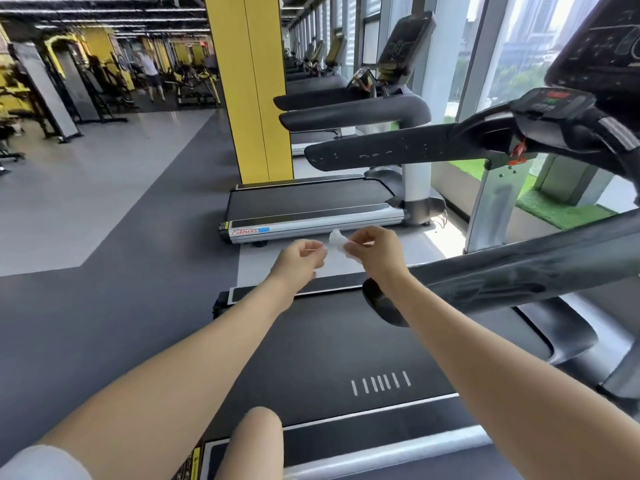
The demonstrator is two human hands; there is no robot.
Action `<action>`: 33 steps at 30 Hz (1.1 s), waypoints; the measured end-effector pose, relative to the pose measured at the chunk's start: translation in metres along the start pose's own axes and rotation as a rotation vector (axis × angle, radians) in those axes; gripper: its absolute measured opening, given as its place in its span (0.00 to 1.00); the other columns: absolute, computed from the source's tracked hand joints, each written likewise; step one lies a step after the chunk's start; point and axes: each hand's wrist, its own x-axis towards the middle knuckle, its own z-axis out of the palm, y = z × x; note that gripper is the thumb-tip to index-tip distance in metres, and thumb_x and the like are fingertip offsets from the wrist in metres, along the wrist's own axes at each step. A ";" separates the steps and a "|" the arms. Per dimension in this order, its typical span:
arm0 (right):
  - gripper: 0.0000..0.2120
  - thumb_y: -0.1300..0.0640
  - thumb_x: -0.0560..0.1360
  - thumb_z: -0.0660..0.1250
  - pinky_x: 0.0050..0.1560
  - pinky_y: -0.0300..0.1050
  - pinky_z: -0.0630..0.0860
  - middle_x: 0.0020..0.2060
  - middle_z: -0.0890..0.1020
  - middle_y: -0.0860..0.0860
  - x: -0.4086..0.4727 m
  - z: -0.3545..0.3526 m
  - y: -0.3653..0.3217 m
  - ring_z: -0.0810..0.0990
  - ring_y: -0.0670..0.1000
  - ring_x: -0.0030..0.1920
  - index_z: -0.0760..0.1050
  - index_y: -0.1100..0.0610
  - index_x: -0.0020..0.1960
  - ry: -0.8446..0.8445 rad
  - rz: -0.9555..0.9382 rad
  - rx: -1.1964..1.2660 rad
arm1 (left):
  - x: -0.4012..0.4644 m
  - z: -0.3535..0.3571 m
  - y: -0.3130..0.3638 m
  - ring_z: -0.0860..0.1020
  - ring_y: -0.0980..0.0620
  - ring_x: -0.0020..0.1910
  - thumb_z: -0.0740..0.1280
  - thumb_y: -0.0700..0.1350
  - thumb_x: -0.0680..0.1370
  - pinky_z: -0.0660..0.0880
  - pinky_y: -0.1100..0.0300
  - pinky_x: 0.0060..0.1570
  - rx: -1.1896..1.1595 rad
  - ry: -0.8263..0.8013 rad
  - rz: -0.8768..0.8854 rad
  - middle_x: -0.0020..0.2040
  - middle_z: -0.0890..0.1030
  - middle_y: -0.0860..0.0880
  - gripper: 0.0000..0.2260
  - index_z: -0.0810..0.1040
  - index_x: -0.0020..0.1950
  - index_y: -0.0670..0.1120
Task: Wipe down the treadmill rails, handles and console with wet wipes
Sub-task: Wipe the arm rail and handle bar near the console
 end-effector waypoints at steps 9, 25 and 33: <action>0.10 0.63 0.70 0.71 0.41 0.43 0.74 0.31 0.78 0.47 0.083 0.030 0.013 0.79 0.51 0.37 0.73 0.52 0.35 -0.051 -0.029 -0.122 | 0.097 0.015 0.004 0.76 0.55 0.43 0.66 0.44 0.79 0.74 0.59 0.53 -0.340 -0.074 -0.110 0.43 0.78 0.51 0.04 0.72 0.45 0.47; 0.15 0.59 0.76 0.68 0.44 0.42 0.73 0.42 0.76 0.57 0.334 0.060 0.041 0.74 0.53 0.43 0.73 0.72 0.53 -0.116 0.626 0.332 | 0.417 0.020 0.037 0.78 0.49 0.44 0.64 0.37 0.79 0.76 0.54 0.56 -0.125 -0.534 -0.246 0.43 0.76 0.47 0.04 0.74 0.46 0.45; 0.04 0.66 0.75 0.66 0.34 0.35 0.73 0.36 0.76 0.55 0.371 -0.038 0.036 0.73 0.48 0.33 0.74 0.62 0.41 0.199 0.708 0.343 | 0.463 0.110 0.112 0.78 0.47 0.46 0.66 0.44 0.79 0.75 0.46 0.59 0.142 -0.777 -0.224 0.47 0.78 0.44 0.02 0.75 0.47 0.46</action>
